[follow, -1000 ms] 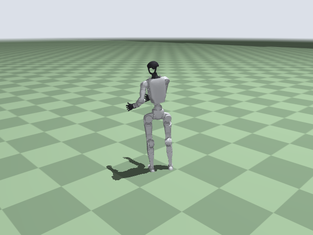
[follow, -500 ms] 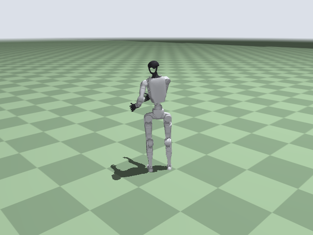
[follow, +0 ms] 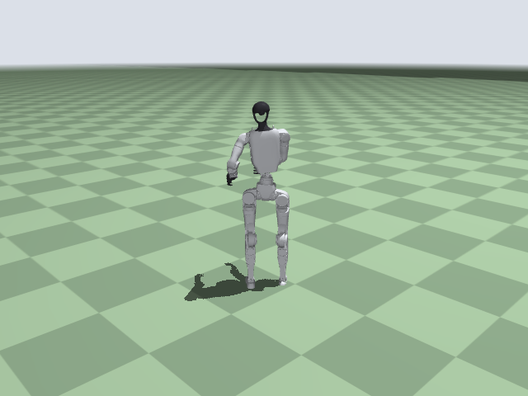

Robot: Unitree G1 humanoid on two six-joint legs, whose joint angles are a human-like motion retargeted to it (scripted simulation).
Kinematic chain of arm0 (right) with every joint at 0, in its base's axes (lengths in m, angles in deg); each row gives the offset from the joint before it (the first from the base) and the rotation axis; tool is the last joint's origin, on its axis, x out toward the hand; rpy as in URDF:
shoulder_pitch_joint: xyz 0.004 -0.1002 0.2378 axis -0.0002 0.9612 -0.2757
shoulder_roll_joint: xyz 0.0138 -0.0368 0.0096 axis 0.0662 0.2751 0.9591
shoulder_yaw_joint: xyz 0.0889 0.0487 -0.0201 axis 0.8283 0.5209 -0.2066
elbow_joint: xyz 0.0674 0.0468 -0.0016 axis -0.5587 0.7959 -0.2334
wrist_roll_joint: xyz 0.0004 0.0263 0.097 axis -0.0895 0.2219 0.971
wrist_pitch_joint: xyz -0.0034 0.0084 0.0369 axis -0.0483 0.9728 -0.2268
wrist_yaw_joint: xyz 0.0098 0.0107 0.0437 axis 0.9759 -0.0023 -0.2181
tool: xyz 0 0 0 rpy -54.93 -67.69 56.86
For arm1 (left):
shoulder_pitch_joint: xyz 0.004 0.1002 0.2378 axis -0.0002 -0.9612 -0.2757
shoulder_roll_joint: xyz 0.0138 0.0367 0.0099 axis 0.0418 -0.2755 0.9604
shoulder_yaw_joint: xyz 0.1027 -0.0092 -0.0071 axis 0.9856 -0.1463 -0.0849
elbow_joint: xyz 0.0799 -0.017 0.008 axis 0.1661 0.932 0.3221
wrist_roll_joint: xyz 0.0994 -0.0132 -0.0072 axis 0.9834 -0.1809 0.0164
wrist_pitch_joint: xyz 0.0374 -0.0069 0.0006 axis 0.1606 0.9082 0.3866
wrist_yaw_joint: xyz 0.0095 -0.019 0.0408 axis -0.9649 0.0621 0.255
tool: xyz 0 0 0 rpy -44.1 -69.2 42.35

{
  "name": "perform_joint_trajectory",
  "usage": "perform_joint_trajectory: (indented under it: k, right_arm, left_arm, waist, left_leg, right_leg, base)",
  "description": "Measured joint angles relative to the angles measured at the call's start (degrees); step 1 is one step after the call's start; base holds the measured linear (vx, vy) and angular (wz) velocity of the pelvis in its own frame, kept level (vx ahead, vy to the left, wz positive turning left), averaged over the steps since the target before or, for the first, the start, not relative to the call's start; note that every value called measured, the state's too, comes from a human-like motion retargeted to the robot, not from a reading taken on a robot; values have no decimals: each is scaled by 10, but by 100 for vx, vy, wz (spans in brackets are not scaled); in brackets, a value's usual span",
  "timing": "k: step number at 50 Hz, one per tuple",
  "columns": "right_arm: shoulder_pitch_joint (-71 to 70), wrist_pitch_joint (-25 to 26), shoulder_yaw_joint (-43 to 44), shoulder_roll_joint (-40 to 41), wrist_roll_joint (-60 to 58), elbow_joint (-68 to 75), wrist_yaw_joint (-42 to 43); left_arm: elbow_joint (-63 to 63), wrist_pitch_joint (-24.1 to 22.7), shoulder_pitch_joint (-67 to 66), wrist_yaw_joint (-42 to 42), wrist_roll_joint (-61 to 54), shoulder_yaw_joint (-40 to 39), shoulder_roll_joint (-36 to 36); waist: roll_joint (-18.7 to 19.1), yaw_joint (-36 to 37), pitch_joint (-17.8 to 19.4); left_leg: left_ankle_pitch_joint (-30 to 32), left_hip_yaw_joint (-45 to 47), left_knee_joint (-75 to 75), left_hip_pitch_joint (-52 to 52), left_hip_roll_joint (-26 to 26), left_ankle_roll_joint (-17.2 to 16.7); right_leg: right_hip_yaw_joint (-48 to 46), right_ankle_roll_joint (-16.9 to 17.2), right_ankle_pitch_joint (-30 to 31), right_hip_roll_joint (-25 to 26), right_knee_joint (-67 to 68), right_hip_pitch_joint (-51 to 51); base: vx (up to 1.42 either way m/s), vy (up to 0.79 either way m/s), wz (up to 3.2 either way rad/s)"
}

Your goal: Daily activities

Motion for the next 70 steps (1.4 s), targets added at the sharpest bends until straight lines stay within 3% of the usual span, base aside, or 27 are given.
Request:
perform_joint_trajectory:
  k: [37,52,70]
  right_arm:
    - [0,86,-13,10,146,-1,-125]
    - [20,108,-19,-3,254,-40,-169]
    - [86,97,-15,-18,362,-137,-151]
  left_arm:
    - [15,54,-17,-94,-49,13,-30]
    - [-10,48,4,-120,-104,9,-20]
    - [-55,23,-4,-107,-129,1,-3]
  waist:
    - [-10,-16,-16]
    - [-14,-6,-17]
    - [-16,-11,-25]
  left_leg:
    - [11,61,-23,15,-7,13]
    - [30,61,-45,15,-7,14]
    - [45,70,-64,18,-9,16]
  right_leg:
    - [59,47,21,8,-6,-28]
    - [60,55,48,13,-37,-29]
    - [66,57,61,18,-55,-32]
  base:
    - [-1,0,-20]
    - [0,0,0]
    - [0,0,0]
